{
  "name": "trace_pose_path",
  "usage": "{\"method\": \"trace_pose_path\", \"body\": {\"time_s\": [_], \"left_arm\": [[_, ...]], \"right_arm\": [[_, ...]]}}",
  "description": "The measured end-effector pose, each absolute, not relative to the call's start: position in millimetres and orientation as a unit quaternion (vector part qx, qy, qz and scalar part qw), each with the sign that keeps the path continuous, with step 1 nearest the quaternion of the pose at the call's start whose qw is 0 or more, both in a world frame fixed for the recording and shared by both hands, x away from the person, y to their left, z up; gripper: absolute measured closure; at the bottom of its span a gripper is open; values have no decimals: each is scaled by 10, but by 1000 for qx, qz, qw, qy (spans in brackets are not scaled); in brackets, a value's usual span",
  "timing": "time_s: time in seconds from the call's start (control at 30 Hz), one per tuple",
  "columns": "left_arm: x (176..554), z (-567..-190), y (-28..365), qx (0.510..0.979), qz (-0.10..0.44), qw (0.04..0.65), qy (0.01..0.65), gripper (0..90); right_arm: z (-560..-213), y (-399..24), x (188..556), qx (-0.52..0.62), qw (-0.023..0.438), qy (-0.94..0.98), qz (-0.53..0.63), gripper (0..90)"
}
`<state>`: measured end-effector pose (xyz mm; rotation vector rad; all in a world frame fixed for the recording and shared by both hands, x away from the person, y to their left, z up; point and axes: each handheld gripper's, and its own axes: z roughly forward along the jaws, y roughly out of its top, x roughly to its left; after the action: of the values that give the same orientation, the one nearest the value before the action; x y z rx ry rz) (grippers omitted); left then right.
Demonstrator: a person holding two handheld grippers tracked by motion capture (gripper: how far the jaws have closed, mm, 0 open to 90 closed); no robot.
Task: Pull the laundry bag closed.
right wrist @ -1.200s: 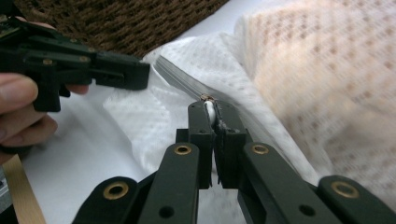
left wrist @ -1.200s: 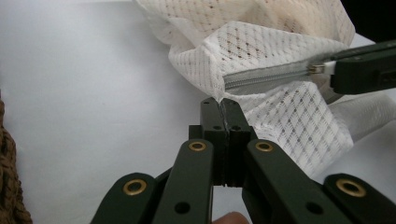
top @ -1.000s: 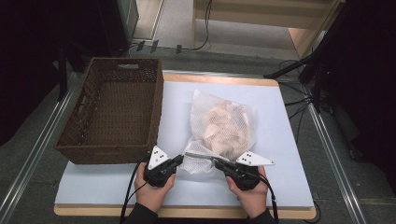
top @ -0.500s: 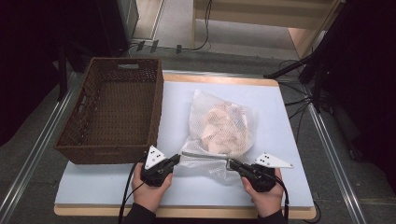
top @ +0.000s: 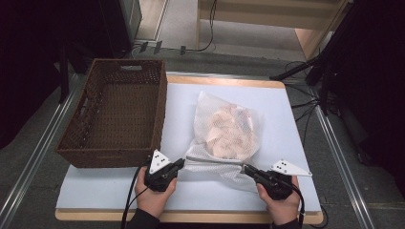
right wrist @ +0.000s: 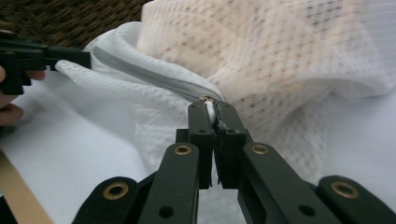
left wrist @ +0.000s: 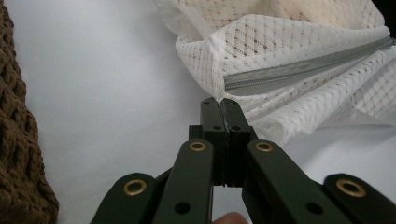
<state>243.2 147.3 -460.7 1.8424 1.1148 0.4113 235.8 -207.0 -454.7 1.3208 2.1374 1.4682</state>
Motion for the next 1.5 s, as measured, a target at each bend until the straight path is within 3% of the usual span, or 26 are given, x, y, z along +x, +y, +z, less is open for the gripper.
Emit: {"method": "trace_pose_path", "body": {"time_s": [0.53, 0.7, 1.2, 1.33, 1.4, 1.5], "left_arm": [[2445, -4635, 1474, 751, 166, 448, 457, 900], [2443, -4630, 1470, 752, 161, 448, 455, 900], [2464, -4654, 1486, 752, 153, 451, 457, 900], [2475, -4673, 1497, 759, 135, 464, 436, 900], [2469, -4667, 1526, 758, 128, 475, 428, 871], [2459, -4638, 1572, 756, 125, 487, 419, 695]], "right_arm": [[-4599, -2504, 2369, 490, 137, 710, 487, 874], [-4623, -2509, 2389, 489, 152, 720, 469, 874], [-4671, -2560, 2442, 500, 137, 722, 458, 874], [-4686, -2561, 2451, 500, 154, 713, 467, 870], [-4705, -2578, 2444, 485, 161, 709, 486, 822], [-4735, -2616, 2470, 473, 157, 709, 500, 616]]}}
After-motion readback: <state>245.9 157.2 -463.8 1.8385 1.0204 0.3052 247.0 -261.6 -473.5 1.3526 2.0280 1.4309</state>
